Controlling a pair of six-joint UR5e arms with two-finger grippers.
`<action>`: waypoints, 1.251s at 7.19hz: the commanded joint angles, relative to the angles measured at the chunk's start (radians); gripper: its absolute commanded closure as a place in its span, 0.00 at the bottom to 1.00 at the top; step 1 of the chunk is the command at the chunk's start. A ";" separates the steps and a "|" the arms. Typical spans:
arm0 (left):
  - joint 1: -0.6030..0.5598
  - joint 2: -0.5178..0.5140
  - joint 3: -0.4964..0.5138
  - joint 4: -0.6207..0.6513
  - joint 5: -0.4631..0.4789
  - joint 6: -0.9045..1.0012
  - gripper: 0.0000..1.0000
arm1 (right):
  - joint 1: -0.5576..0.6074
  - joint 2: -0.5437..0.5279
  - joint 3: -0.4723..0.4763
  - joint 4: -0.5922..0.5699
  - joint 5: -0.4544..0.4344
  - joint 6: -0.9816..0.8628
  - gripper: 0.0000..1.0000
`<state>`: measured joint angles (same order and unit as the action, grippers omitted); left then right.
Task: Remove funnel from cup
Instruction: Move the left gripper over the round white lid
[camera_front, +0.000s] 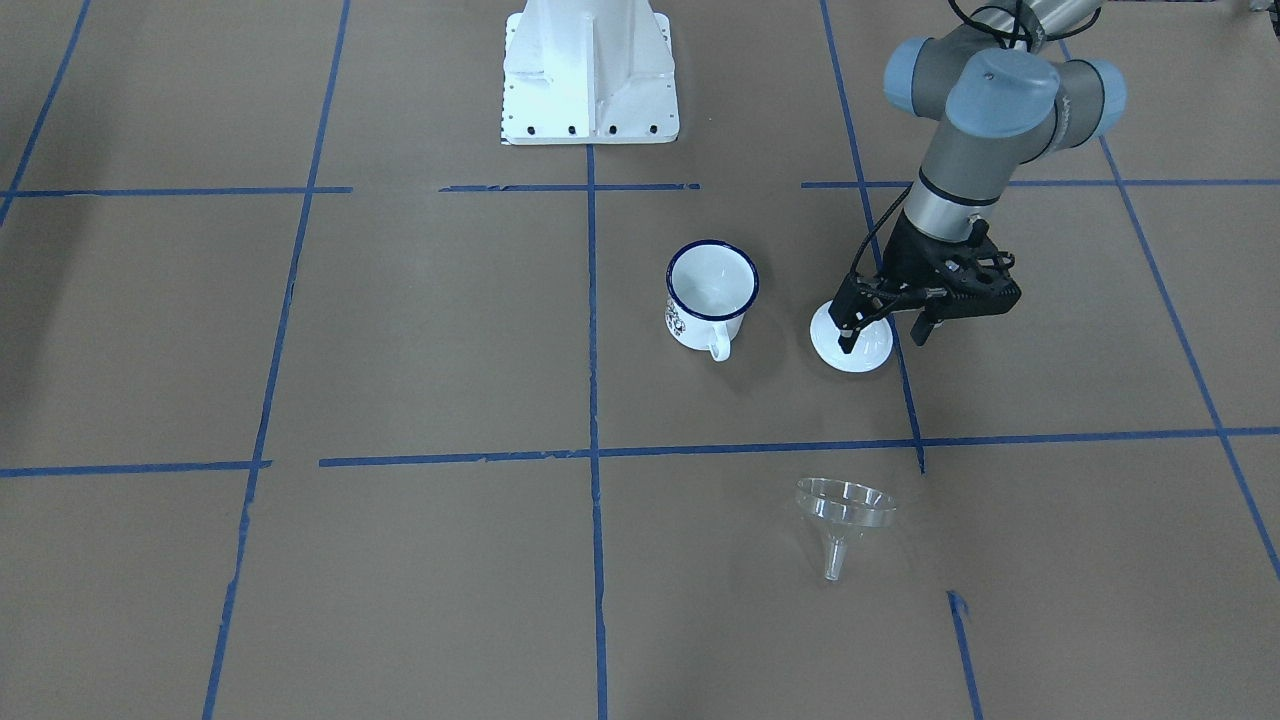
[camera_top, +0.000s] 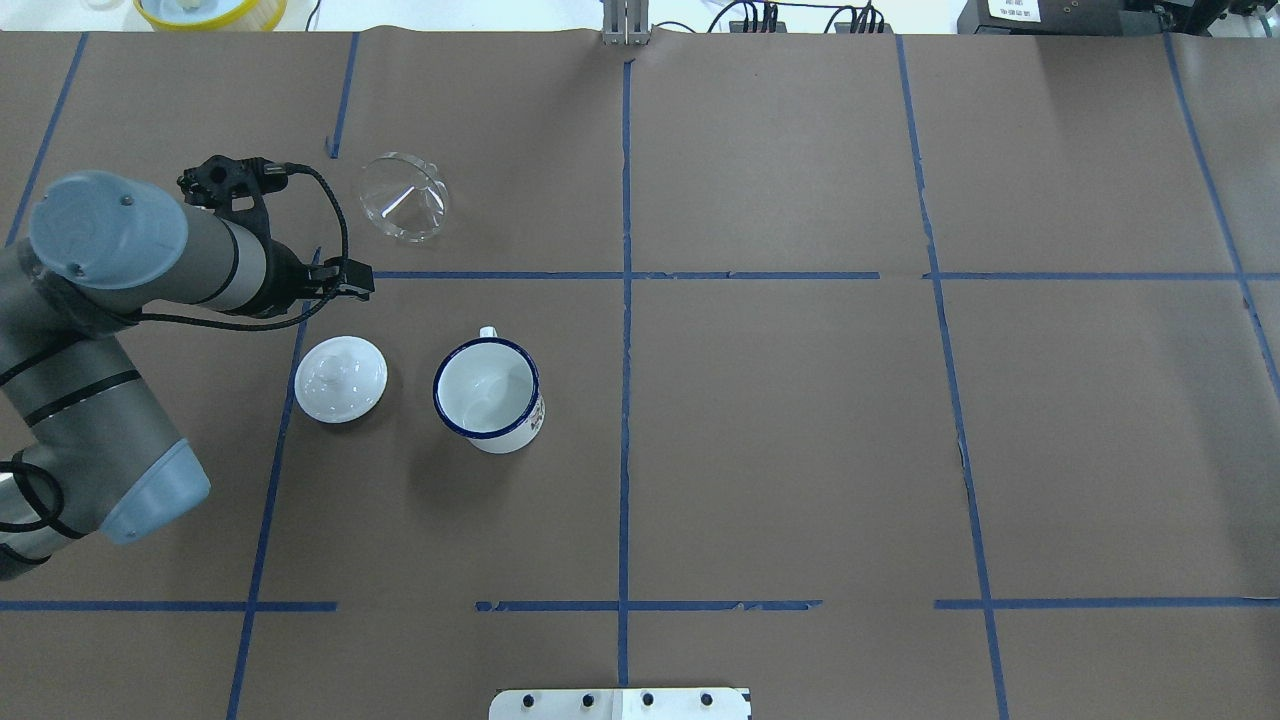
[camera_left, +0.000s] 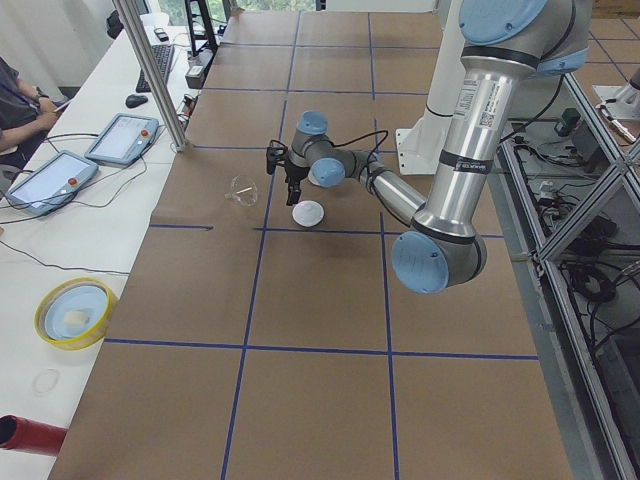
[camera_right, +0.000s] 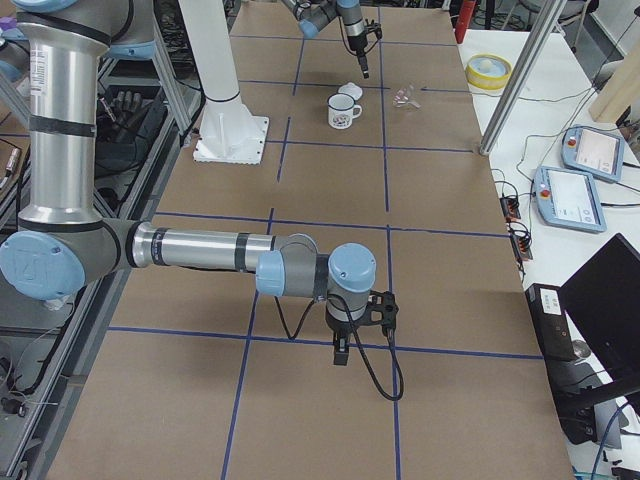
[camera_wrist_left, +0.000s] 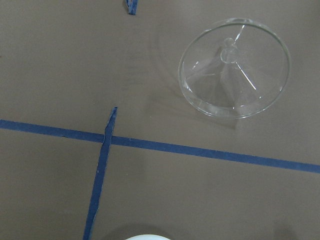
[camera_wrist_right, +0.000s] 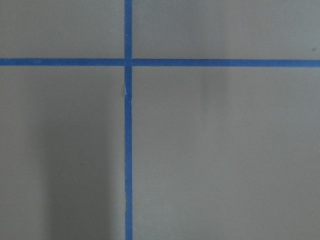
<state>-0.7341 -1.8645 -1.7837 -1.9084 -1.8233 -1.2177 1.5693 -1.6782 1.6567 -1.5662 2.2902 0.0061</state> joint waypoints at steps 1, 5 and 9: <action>0.002 -0.012 0.044 0.014 -0.004 0.064 0.00 | 0.000 0.000 0.000 0.000 0.000 0.000 0.00; 0.050 0.019 0.021 0.014 -0.005 0.043 0.00 | 0.000 0.000 0.000 0.000 0.000 0.000 0.00; 0.059 0.041 -0.002 0.014 -0.023 0.033 0.13 | 0.000 0.000 0.000 0.000 0.000 0.000 0.00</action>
<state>-0.6768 -1.8306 -1.7784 -1.8967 -1.8337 -1.1837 1.5692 -1.6782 1.6567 -1.5662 2.2902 0.0061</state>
